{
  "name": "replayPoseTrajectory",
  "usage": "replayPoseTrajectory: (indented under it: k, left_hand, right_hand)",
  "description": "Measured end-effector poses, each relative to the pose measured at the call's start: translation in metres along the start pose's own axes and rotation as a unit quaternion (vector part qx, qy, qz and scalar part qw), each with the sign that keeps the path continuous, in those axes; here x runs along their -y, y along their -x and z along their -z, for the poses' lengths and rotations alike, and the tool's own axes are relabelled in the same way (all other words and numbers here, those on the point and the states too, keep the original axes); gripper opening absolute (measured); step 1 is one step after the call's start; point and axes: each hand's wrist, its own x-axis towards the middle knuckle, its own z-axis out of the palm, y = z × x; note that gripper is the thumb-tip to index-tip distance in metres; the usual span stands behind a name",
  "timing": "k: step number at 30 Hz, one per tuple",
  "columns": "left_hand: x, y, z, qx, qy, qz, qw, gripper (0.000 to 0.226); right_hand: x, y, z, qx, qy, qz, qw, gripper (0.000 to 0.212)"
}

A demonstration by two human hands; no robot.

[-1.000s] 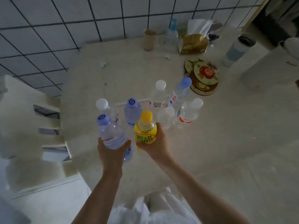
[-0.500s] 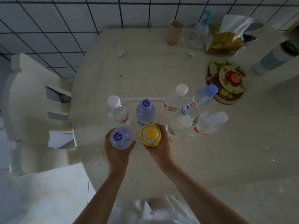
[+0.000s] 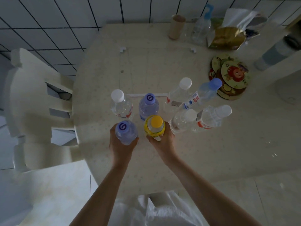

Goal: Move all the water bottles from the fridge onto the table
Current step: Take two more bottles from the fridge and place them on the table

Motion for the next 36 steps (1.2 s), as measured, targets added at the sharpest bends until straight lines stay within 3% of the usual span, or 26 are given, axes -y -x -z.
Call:
replayPoseTrajectory:
  k: [8, 12, 19, 26, 31, 36]
  left_hand:
    - [0.01, 0.007, 0.02, 0.061, -0.004, -0.053, 0.997, 0.062]
    - [0.012, 0.025, 0.036, 0.046, -0.014, -0.045, 0.998, 0.052]
    - [0.011, 0.103, 0.056, 0.02, -0.042, -0.035, 0.998, 0.027]
    - [0.027, 0.238, 0.079, 0.021, -0.101, -0.032, 0.994, 0.016]
    - [0.039, 0.32, 0.114, 0.018, -0.093, 0.028, 0.995, 0.017]
    - [0.054, 0.366, 0.162, -0.036, -0.07, 0.089, 0.993, 0.018]
  right_hand:
    - [-0.021, 0.027, 0.001, 0.017, 0.056, -0.045, 0.997, 0.054]
    - [-0.026, 0.053, 0.011, 0.026, 0.04, -0.055, 0.997, 0.047]
    - [-0.046, 0.118, 0.032, 0.056, 0.045, 0.022, 0.997, 0.036]
    - [-0.075, 0.214, 0.073, 0.128, 0.083, 0.068, 0.986, 0.03]
    - [-0.074, 0.288, 0.089, 0.217, 0.108, 0.096, 0.966, 0.028]
    - [-0.059, 0.337, 0.073, 0.288, 0.109, 0.135, 0.942, 0.026]
